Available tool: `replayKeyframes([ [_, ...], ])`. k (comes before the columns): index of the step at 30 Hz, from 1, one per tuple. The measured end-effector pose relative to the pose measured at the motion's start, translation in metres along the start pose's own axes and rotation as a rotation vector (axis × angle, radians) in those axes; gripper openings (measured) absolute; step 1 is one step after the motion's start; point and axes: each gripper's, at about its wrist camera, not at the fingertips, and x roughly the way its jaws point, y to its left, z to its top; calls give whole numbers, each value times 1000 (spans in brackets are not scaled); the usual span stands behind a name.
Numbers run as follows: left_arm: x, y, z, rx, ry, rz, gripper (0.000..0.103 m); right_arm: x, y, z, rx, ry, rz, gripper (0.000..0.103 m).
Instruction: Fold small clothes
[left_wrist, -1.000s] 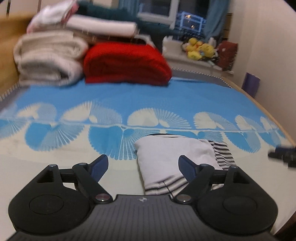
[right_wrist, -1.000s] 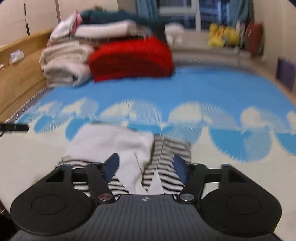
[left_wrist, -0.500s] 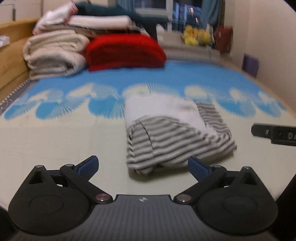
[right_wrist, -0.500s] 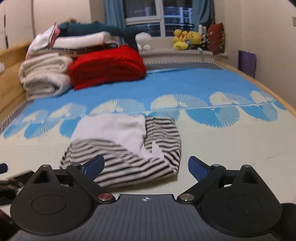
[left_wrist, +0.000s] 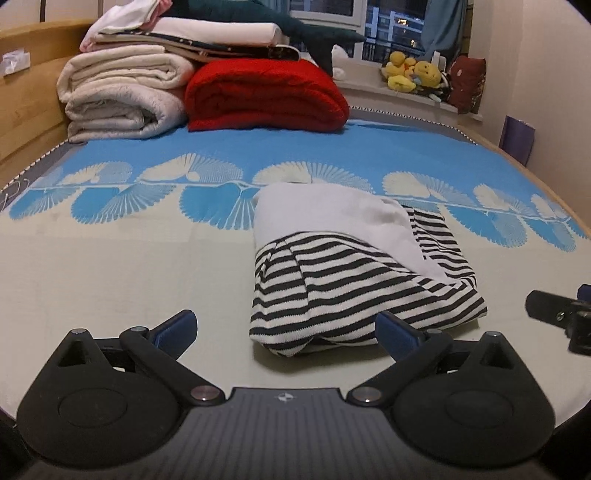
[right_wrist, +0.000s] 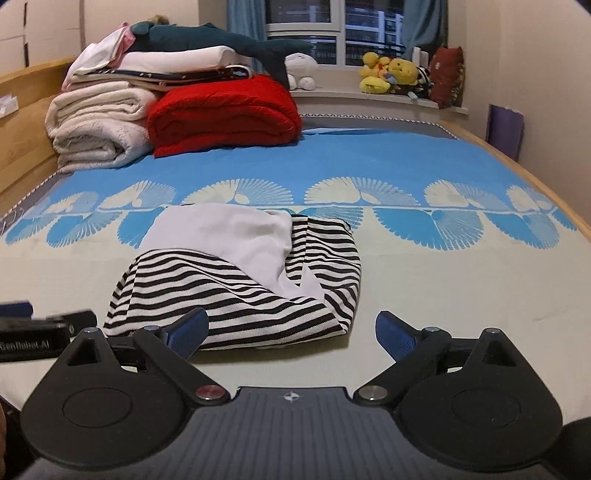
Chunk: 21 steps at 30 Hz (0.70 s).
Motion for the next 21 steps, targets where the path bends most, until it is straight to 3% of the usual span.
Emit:
replayKeyframes([
  [21,3,4,-2,1,23,-16,103,8,12,1,-18,6,18,97],
])
